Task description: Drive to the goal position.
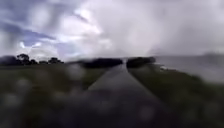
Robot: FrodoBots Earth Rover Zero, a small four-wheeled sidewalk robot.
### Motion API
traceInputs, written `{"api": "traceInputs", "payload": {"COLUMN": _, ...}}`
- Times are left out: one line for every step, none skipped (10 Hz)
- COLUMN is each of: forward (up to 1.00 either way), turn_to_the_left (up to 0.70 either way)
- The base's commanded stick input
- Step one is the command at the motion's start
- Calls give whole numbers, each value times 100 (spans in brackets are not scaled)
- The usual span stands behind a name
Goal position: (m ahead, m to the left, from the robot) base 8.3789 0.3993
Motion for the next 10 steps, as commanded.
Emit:
{"api": "traceInputs", "payload": {"forward": 70, "turn_to_the_left": 0}}
{"api": "traceInputs", "payload": {"forward": 70, "turn_to_the_left": 0}}
{"api": "traceInputs", "payload": {"forward": 70, "turn_to_the_left": 0}}
{"api": "traceInputs", "payload": {"forward": 70, "turn_to_the_left": 0}}
{"api": "traceInputs", "payload": {"forward": 70, "turn_to_the_left": 0}}
{"api": "traceInputs", "payload": {"forward": 70, "turn_to_the_left": 0}}
{"api": "traceInputs", "payload": {"forward": 70, "turn_to_the_left": 0}}
{"api": "traceInputs", "payload": {"forward": 70, "turn_to_the_left": 0}}
{"api": "traceInputs", "payload": {"forward": 70, "turn_to_the_left": 0}}
{"api": "traceInputs", "payload": {"forward": 70, "turn_to_the_left": 0}}
